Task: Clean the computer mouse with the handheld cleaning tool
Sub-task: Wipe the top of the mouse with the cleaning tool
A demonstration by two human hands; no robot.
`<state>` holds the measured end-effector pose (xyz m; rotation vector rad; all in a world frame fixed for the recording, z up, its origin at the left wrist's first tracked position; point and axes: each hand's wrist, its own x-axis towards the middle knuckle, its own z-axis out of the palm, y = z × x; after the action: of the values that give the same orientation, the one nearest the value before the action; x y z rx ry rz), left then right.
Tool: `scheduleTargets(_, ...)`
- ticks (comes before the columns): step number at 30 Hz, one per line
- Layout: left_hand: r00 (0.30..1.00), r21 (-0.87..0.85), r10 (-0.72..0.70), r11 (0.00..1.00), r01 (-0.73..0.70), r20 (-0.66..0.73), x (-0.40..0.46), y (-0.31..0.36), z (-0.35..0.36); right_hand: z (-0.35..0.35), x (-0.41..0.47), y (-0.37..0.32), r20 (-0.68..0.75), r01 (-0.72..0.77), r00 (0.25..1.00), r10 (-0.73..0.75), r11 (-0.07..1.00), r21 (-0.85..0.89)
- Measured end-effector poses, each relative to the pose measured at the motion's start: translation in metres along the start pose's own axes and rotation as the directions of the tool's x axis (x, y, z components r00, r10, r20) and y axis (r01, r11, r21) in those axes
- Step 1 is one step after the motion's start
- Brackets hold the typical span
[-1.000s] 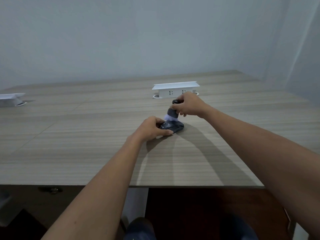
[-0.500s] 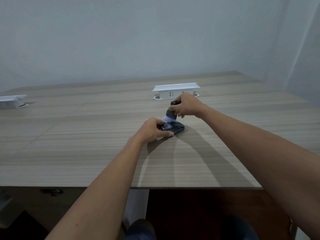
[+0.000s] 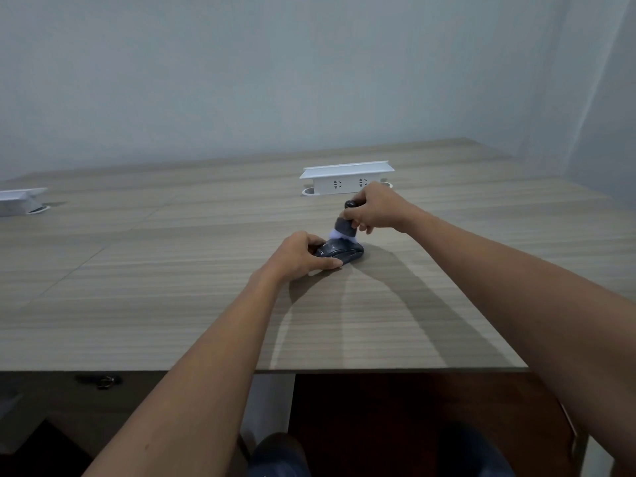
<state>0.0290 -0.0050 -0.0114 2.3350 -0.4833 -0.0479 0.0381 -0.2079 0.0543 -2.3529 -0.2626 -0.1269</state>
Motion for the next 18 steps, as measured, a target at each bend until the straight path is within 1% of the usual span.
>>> scheduleTargets(2, 1.0, -0.01, -0.003, 1.0, 0.003, -0.005, -0.001, 0.001, 0.0, 0.0, -0.001, -0.004, 0.007, 0.009, 1.0, -0.01, 0.999, 0.052)
scheduleTargets(4, 1.0, -0.009, -0.006, 1.0, 0.006, -0.006, -0.001, 0.0, 0.0, 0.0, 0.0, -0.001, -0.006, -0.004, 1.0, 0.005, 0.999, 0.052)
scheduleTargets(5, 1.0, -0.005, -0.005, 1.0, 0.005, -0.005, -0.001, 0.0, 0.0, -0.001, 0.001, 0.003, -0.014, -0.017, 1.0, 0.017, 1.0, 0.026)
scheduleTargets(8, 1.0, 0.01, -0.001, 1.0, 0.001, -0.009, 0.0, -0.002, 0.0, -0.003, 0.0, 0.012, -0.008, -0.03, 1.0, 0.029, 0.992, -0.125)
scheduleTargets(11, 1.0, 0.017, 0.004, 1.0, -0.004, -0.003, 0.0, -0.001, 0.0, -0.003, -0.001, 0.008, 0.01, -0.007, 1.0, 0.009, 0.982, -0.188)
scheduleTargets(13, 1.0, 0.014, 0.003, 1.0, -0.003, -0.001, 0.0, -0.001, 0.0, -0.002, -0.001, 0.0, 0.011, 0.008, 1.0, -0.007, 0.988, -0.154)
scheduleTargets(16, 1.0, -0.009, 0.007, 1.0, -0.007, -0.01, 0.0, -0.002, 0.001, 0.001, 0.0, -0.01, 0.016, 0.025, 1.0, -0.024, 0.999, -0.026)
scheduleTargets(18, 1.0, -0.009, 0.008, 1.0, -0.008, -0.011, -0.001, -0.001, 0.001, 0.002, 0.0, -0.012, 0.027, 0.029, 0.999, -0.029, 1.0, -0.002)
